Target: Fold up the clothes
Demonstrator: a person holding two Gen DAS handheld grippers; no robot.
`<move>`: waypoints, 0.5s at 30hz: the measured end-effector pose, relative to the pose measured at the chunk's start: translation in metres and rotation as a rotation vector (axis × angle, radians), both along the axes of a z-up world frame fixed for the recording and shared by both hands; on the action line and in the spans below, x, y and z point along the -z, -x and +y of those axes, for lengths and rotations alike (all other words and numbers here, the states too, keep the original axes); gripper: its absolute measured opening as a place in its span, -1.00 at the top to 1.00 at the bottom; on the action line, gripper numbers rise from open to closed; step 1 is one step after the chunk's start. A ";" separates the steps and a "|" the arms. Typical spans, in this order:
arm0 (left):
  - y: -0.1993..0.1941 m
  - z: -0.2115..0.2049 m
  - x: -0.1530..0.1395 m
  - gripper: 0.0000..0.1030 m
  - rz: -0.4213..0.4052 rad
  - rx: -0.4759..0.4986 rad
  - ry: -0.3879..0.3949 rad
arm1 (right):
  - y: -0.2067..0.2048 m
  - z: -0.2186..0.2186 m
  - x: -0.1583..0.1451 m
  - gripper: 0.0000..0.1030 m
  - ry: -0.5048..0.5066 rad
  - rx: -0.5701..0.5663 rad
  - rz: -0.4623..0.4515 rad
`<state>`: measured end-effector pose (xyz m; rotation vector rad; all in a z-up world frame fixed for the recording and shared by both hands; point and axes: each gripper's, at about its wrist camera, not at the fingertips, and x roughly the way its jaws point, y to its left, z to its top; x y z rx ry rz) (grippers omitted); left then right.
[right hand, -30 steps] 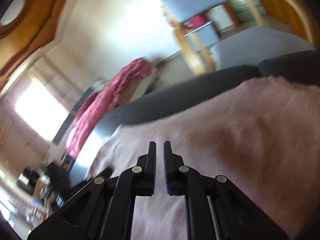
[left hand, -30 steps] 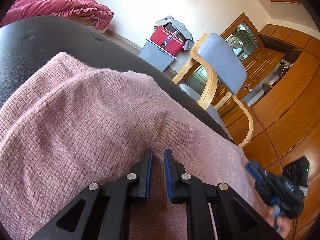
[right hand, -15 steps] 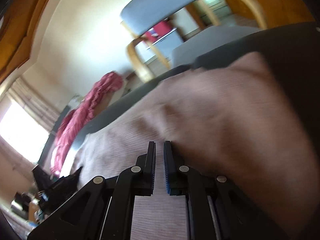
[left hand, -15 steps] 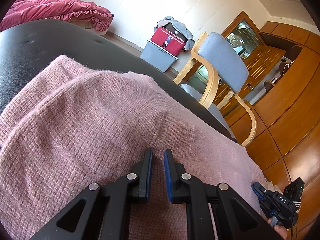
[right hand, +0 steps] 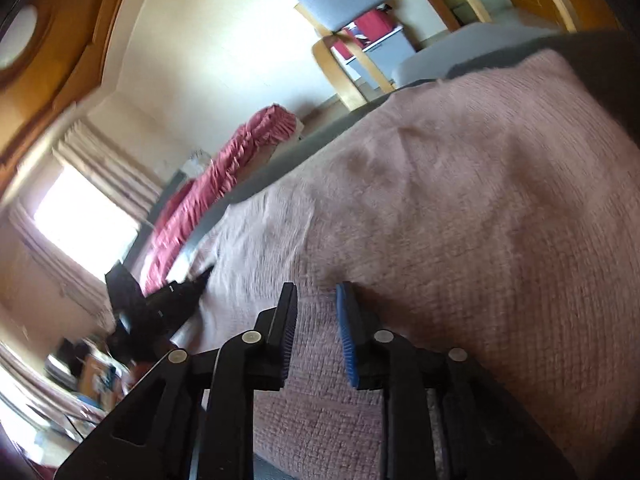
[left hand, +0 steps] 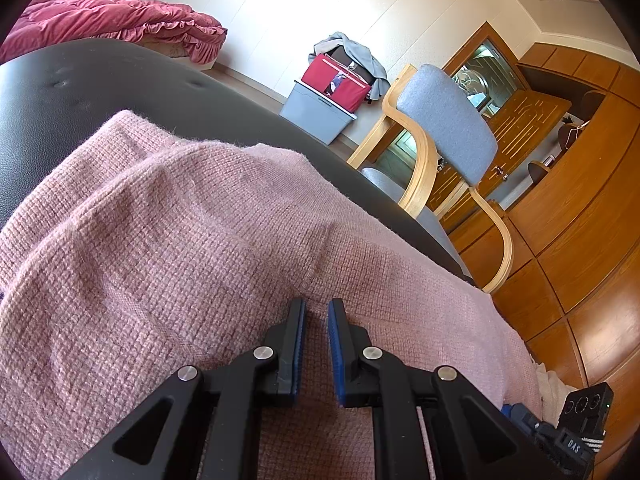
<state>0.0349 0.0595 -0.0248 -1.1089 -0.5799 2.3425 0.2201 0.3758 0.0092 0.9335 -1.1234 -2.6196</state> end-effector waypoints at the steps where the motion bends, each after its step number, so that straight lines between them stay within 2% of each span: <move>1: 0.000 -0.001 0.000 0.76 -0.002 -0.001 -0.004 | 0.001 0.003 0.002 0.76 0.000 0.014 -0.004; 3: -0.002 -0.006 -0.001 0.76 -0.008 -0.006 -0.012 | 0.003 0.005 0.005 0.89 -0.008 0.026 -0.023; 10: -0.019 -0.046 -0.007 0.75 -0.001 -0.033 0.003 | -0.001 0.006 0.008 0.89 -0.008 0.023 -0.014; 15: -0.037 -0.101 0.000 0.75 -0.009 -0.119 -0.049 | 0.005 0.000 0.006 0.89 -0.008 0.023 -0.014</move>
